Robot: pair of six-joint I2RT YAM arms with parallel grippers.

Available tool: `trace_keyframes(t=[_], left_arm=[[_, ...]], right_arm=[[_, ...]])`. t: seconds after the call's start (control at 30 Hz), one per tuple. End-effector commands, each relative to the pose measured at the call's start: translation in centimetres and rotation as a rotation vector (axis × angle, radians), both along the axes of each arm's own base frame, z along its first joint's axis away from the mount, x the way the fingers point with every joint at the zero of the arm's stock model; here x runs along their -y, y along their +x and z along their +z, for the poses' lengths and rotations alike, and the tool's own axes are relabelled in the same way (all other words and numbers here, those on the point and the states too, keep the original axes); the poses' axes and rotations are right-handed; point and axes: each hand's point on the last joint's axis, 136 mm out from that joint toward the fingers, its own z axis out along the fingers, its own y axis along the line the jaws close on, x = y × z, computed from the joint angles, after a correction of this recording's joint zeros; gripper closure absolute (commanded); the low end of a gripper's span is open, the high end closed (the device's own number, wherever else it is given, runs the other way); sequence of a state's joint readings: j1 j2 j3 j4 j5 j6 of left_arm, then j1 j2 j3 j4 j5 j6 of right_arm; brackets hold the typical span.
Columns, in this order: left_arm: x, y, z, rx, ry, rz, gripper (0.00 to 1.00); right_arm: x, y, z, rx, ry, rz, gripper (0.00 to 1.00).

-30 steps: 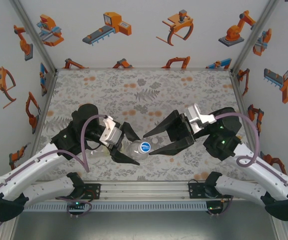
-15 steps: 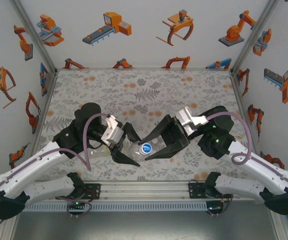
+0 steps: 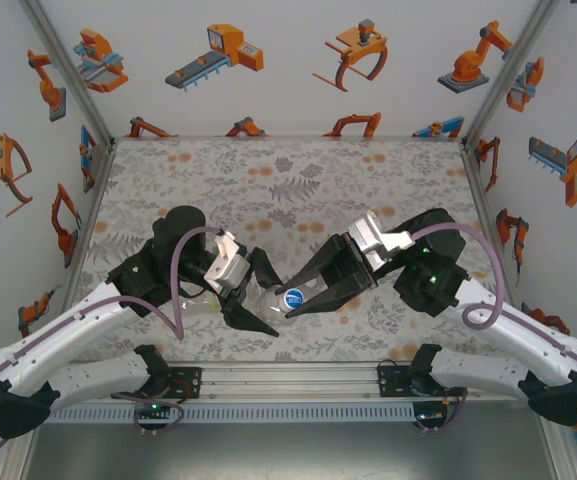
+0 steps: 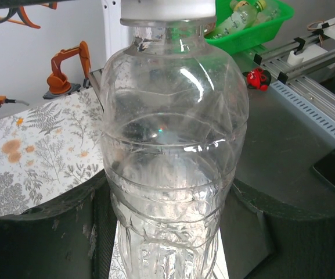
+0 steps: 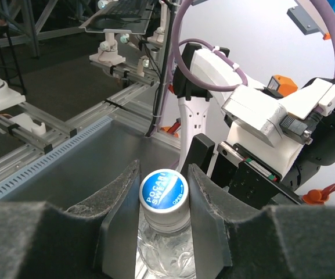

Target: Screw on the bottle caps

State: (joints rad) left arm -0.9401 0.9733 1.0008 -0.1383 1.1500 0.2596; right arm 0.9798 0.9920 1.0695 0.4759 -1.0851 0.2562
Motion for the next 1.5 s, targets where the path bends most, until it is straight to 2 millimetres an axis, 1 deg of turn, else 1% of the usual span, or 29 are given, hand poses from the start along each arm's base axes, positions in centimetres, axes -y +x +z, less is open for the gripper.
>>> trace_keyframes(t=[0.0, 0.1, 0.13, 0.2, 0.3, 0.43, 0.5, 0.57, 0.67, 0.73, 0.83, 0.97, 1.0, 1.03, 1.13, 1.17, 1.2, 1.33, 1.4, 1.47], left_arm=[[-0.2, 0.1, 1.4, 0.044, -0.038, 0.017, 1.00], [0.0, 0.9, 1.0, 0.076, -0.044, 0.086, 1.00], [0.2, 1.5, 0.9, 0.091, -0.050, 0.127, 1.00], [0.5, 2.7, 0.9, 0.119, -0.069, 0.209, 1.00], [1.0, 5.0, 0.9, 0.157, -0.104, 0.354, 1.00], [1.7, 7.8, 1.1, 0.184, -0.139, 0.509, 1.00], [2.0, 9.0, 1.3, 0.196, -0.163, 0.582, 1.00], [2.2, 10.4, 1.7, 0.204, -0.199, 0.673, 1.00], [2.4, 12.0, 1.8, 0.215, -0.211, 0.768, 1.00], [2.4, 13.3, 1.7, 0.220, -0.193, 0.843, 1.00], [2.2, 15.3, 1.5, 0.212, -0.167, 0.950, 1.00], [2.8, 16.1, 0.5, 0.203, -0.096, 0.969, 1.00], [2.9, 16.1, 0.3, 0.199, -0.088, 0.967, 0.97], [2.9, 16.1, 0.1, 0.193, -0.083, 0.968, 0.87], [2.7, 16.3, -0.4, 0.178, -0.077, 0.979, 0.41], [2.6, 16.3, -0.6, 0.174, -0.069, 0.984, 0.29], [2.5, 16.4, -0.9, 0.169, -0.059, 0.988, 0.23], [1.7, 17.0, -2.0, 0.122, -0.003, 1.014, 0.09], [1.0, 17.5, -2.7, 0.089, 0.021, 1.037, 0.06], [0.0, 18.0, -3.4, 0.046, 0.043, 1.067, 0.06]], right_arm=[[0.3, 0.1, 0.0, 0.028, -0.002, -0.067, 1.00], [0.0, 1.8, -0.5, 0.001, 0.000, -0.192, 1.00], [-0.1, 2.5, -0.7, -0.016, 0.005, -0.240, 1.00], [-0.3, 3.7, -1.1, -0.051, 0.017, -0.306, 1.00], [-0.6, 5.6, -1.6, -0.115, 0.034, -0.398, 1.00], [-1.1, 8.6, -2.3, -0.197, 0.051, -0.540, 1.00], [-1.0, 10.6, -2.7, -0.264, 0.061, -0.636, 1.00], [-0.4, 13.3, -3.4, -0.360, 0.073, -0.773, 1.00], [1.2, 17.3, -5.4, -0.528, 0.072, -0.986, 1.00], [2.4, 19.4, -6.8, -0.626, 0.050, -1.123, 1.00], [3.5, 21.0, -8.3, -0.717, 0.053, -1.255, 1.00], [3.1, 21.7, -9.1, -0.716, 0.007, -1.300, 1.00], [3.1, 21.7, -9.1, -0.711, 0.007, -1.301, 1.00], [3.1, 21.6, -9.1, -0.708, 0.010, -1.299, 1.00], [3.1, 21.4, -8.9, -0.675, -0.001, -1.297, 1.00], [3.0, 21.5, -9.0, -0.659, -0.011, -1.302, 1.00], [3.1, 21.5, -8.9, -0.646, -0.017, -1.308, 1.00], [3.2, 22.2, -9.6, -0.587, -0.050, -1.339, 1.00], [3.5, 22.9, -10.1, -0.566, -0.064, -1.346, 1.00], [3.7, 24.2, -11.0, -0.542, -0.077, -1.356, 1.00]])
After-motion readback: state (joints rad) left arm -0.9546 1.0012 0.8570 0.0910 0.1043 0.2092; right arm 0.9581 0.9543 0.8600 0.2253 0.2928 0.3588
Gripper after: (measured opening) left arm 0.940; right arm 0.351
